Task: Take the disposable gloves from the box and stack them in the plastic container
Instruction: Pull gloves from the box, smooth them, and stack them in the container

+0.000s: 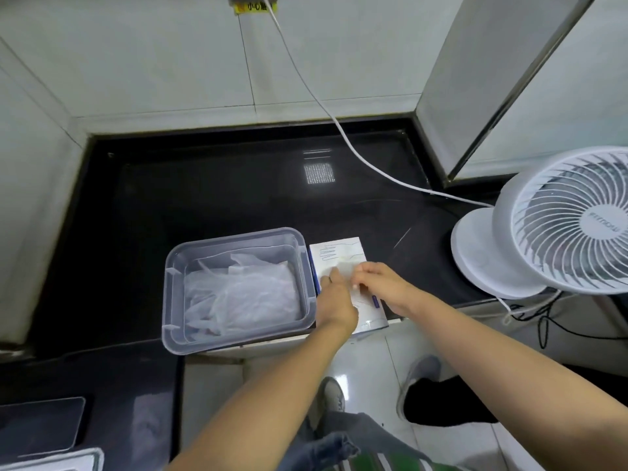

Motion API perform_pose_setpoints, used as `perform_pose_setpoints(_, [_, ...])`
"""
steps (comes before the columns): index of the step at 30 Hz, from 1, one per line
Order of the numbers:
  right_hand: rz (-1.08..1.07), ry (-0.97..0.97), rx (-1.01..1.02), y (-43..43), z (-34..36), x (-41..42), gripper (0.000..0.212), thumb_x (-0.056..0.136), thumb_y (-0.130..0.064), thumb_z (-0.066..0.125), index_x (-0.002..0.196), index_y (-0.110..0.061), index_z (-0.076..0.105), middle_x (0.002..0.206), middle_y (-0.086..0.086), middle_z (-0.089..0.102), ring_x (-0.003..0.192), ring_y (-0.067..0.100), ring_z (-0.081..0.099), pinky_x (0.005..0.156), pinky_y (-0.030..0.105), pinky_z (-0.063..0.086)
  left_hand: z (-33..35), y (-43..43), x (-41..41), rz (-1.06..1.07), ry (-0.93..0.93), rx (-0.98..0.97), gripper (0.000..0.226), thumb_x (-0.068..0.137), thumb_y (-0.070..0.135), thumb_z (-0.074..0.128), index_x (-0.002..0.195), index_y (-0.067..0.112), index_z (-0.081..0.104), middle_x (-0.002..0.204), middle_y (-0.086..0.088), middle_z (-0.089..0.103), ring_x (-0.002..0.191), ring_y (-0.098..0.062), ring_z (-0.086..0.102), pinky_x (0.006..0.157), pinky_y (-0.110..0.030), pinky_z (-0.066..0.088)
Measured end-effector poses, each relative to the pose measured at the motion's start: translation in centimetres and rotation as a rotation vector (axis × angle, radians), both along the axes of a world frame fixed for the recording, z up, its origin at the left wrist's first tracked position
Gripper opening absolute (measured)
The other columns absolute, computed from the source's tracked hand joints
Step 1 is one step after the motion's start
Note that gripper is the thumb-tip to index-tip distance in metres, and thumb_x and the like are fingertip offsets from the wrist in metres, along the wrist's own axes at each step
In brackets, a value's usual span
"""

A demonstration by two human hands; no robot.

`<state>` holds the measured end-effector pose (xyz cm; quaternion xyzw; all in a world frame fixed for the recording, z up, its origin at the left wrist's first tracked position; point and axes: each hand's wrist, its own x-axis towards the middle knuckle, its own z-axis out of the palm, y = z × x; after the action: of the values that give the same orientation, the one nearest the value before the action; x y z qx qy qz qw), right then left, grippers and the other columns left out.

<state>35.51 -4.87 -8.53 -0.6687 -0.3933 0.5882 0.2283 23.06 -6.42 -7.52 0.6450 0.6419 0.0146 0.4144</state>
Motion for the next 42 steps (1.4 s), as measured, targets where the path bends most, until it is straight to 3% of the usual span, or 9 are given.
perform_pose_setpoints(3, [-0.118, 0.010, 0.011, 0.1, -0.3, 0.0, 0.015, 0.079, -0.015, 0.065, 0.069, -0.012, 0.055, 0.071, 0.006, 0.050, 0.071, 0.020, 0.047, 0.067, 0.032, 0.040, -0.4, -0.2, 0.0, 0.012, -0.001, 0.025, 0.074, 0.088, 0.001, 0.061, 0.148, 0.014, 0.020, 0.142, -0.012, 0.033, 0.118, -0.029, 0.054, 0.095, -0.033, 0.043])
perform_pose_setpoints(8, [0.061, -0.228, 0.002, 0.9, -0.5, 0.3, 0.028, 0.085, -0.021, 0.073, 0.074, 0.003, 0.062, 0.079, 0.025, 0.055, 0.069, 0.026, 0.054, 0.066, 0.036, 0.047, -0.9, -0.2, -0.2, 0.035, 0.001, 0.019, 0.075, 0.089, 0.002, 0.063, 0.149, 0.016, 0.020, 0.141, -0.011, 0.034, 0.117, -0.028, 0.055, 0.095, -0.031, 0.043])
perform_pose_setpoints(13, [-0.144, -0.029, 0.246, 0.9, 0.8, -0.1, 0.019, 0.093, -0.017, 0.059, 0.080, -0.004, 0.053, 0.083, 0.009, 0.054, 0.079, 0.020, 0.052, 0.074, 0.033, 0.045, -0.9, -0.1, -0.1, 0.037, 0.014, 0.007, 0.083, 0.091, 0.007, 0.063, 0.154, 0.016, 0.011, 0.148, -0.010, 0.028, 0.123, -0.027, 0.052, 0.100, -0.031, 0.042])
perform_pose_setpoints(19, [-0.085, -0.049, 0.113, 0.9, 1.6, 0.4, 0.009, 0.093, -0.008, 0.059, 0.101, -0.011, 0.055, 0.091, 0.008, 0.063, 0.069, 0.011, 0.059, 0.055, 0.018, 0.045, -1.2, -0.3, -0.2, 0.030, 0.005, 0.004, 0.086, 0.090, 0.008, 0.064, 0.155, 0.014, 0.008, 0.150, -0.010, 0.025, 0.126, -0.027, 0.049, 0.103, -0.031, 0.039])
perform_pose_setpoints(25, [-0.364, -0.002, 0.455, 1.3, 4.3, 1.2, 0.014, 0.094, -0.009, 0.055, 0.087, -0.020, 0.051, 0.080, -0.006, 0.054, 0.070, 0.003, 0.051, 0.065, 0.016, 0.043, -1.2, -0.3, -0.2, 0.008, 0.017, -0.020, 0.085, 0.091, 0.008, 0.063, 0.155, 0.014, 0.006, 0.150, -0.010, 0.023, 0.122, -0.030, 0.052, 0.101, -0.032, 0.041])
perform_pose_setpoints(28, [-0.442, 0.134, 0.401, 1.4, 5.0, 2.6, 0.010, 0.096, -0.019, 0.059, 0.103, -0.013, 0.056, 0.096, 0.001, 0.063, 0.086, 0.010, 0.063, 0.073, 0.021, 0.048, -0.4, 0.3, 0.0, 0.052, -0.025, -0.118, 0.082, 0.091, 0.008, 0.058, 0.155, 0.014, 0.008, 0.152, -0.010, 0.022, 0.124, -0.032, 0.050, 0.102, -0.033, 0.041])
perform_pose_setpoints(34, [-0.469, 0.327, 0.256, 0.5, 4.2, 3.1, 0.030, 0.097, -0.020, 0.060, 0.121, -0.001, 0.064, 0.109, 0.016, 0.072, 0.101, 0.028, 0.070, 0.082, 0.036, 0.056, 5.2, 1.3, 1.0, 0.311, -0.571, -0.261, 0.041, 0.089, 0.023, 0.052, 0.129, 0.018, 0.046, 0.125, -0.002, 0.052, 0.116, -0.022, 0.050, 0.099, -0.035, 0.043])
perform_pose_setpoints(37, [-0.458, 0.370, 0.240, 0.4, 4.8, 2.3, 0.032, 0.098, -0.020, 0.056, 0.122, 0.001, 0.063, 0.110, 0.016, 0.070, 0.104, 0.030, 0.067, 0.086, 0.041, 0.053, 7.6, 2.1, -0.3, 0.462, -0.877, -0.292, 0.056, 0.066, 0.055, 0.070, 0.112, 0.025, 0.058, 0.123, 0.006, 0.053, 0.117, -0.015, 0.048, 0.104, -0.036, 0.038])
perform_pose_setpoints(42, [-0.331, 0.521, 0.260, 1.0, 6.5, -1.3, 0.030, 0.099, -0.015, 0.054, 0.117, 0.005, 0.065, 0.110, 0.023, 0.069, 0.103, 0.031, 0.067, 0.093, 0.044, 0.050, 8.3, 3.9, -3.7, 0.370, -0.841, -0.163, 0.028, 0.079, 0.052, 0.071, 0.099, 0.033, 0.072, 0.123, 0.008, 0.063, 0.113, -0.003, 0.055, 0.083, -0.020, 0.039])
